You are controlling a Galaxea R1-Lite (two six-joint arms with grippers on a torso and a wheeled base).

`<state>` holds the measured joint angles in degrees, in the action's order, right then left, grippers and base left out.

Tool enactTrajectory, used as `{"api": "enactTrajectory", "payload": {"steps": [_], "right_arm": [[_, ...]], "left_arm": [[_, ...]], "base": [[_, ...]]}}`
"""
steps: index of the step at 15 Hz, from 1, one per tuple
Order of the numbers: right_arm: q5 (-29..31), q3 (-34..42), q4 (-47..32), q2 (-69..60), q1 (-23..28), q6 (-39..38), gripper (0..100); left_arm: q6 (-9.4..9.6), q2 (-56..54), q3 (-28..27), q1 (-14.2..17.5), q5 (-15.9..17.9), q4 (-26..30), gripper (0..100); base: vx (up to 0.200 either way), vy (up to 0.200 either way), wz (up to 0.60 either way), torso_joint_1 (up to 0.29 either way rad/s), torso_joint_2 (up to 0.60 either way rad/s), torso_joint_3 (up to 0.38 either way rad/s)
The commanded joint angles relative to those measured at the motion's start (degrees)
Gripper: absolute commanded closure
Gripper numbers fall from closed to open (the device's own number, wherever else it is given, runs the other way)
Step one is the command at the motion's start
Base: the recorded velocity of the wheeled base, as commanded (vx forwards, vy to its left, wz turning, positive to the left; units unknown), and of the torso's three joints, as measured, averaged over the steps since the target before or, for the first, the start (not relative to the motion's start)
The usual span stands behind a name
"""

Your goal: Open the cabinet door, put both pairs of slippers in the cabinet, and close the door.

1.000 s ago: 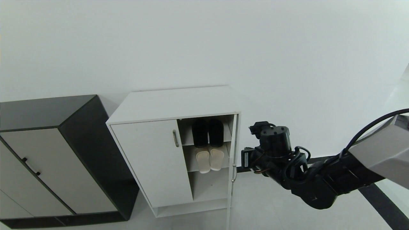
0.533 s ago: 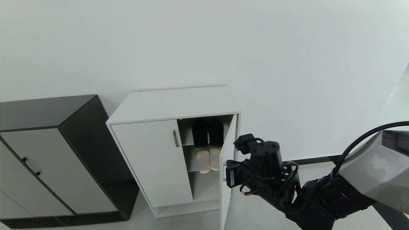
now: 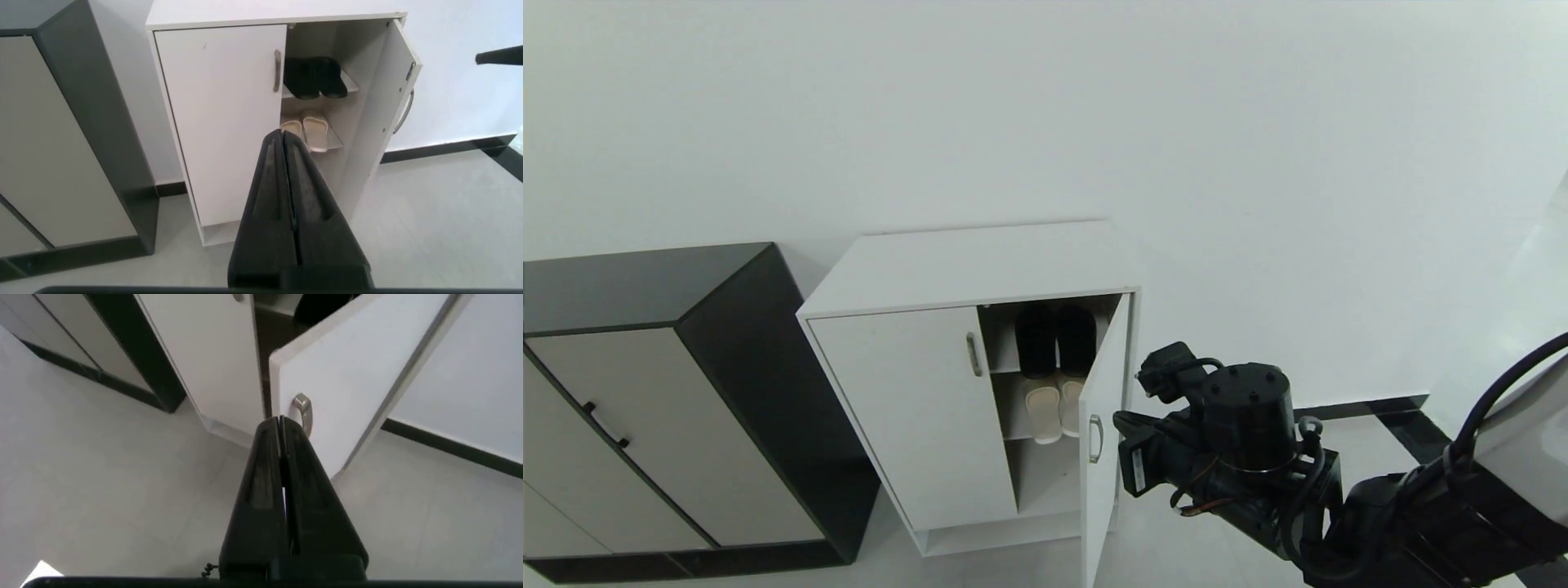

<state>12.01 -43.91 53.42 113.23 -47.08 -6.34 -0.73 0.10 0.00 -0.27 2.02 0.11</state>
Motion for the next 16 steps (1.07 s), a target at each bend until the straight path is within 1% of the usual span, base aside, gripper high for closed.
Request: {"api": "enactTrajectory", "payload": {"steps": [1, 2, 4, 6, 7, 9, 10, 14, 16], "right_arm": [[0.0, 0.1, 0.0, 0.2, 0.0, 0.0, 100], [0.0, 0.1, 0.2, 0.2, 0.0, 0.0, 100], [0.2, 0.1, 0.2, 0.2, 0.7, 0.1, 100], [0.4, 0.6, 1.7, -0.1, 2.2, 2.6, 100], [1.3, 0.6, 2.0, -0.3, 3.0, 3.7, 100], [6.9, 0.4, 0.9, -0.9, 4.5, 6.4, 100], [8.5, 0.5, -0.5, -1.9, 5.2, 7.8, 100], [8.6, 0.6, -10.2, -4.6, 7.7, 8.1, 100], [8.6, 0.7, -12.4, -4.3, 8.4, 8.1, 100]], "left_arm": [[-0.06, 0.0, 0.0, 0.0, 0.0, 0.0, 100], [-0.06, 0.0, 0.0, 0.0, 0.0, 0.0, 100], [-0.06, 0.0, 0.0, 0.0, 0.0, 0.0, 100], [-0.06, 0.0, 0.0, 0.0, 0.0, 0.0, 100], [-0.15, 0.0, 0.0, 0.0, 0.0, 0.0, 100], [-0.15, 0.0, 0.0, 0.0, 0.0, 0.0, 100], [-0.15, 0.0, 0.0, 0.0, -0.1, 0.0, 100], [-0.15, 0.0, 0.0, 0.0, -0.1, 0.0, 100], [-0.15, 0.0, 0.0, 0.0, -0.1, 0.0, 100]], "base": [[0.0, 0.0, 0.6, 0.007, 0.0, 0.017], [0.0, 0.0, 0.6, -0.002, 0.0, 0.002], [0.0, 0.0, 0.0, 0.0, 0.0, 0.0], [0.0, 0.0, 0.0, 0.0, 0.0, 0.0], [0.0, 0.0, 0.0, 0.0, 0.0, 0.0], [0.0, 0.0, 0.0, 0.0, 0.0, 0.0], [0.0, 0.0, 0.0, 0.0, 0.0, 0.0], [0.0, 0.0, 0.0, 0.0, 0.0, 0.0], [0.0, 0.0, 0.0, 0.0, 0.0, 0.0]]}}
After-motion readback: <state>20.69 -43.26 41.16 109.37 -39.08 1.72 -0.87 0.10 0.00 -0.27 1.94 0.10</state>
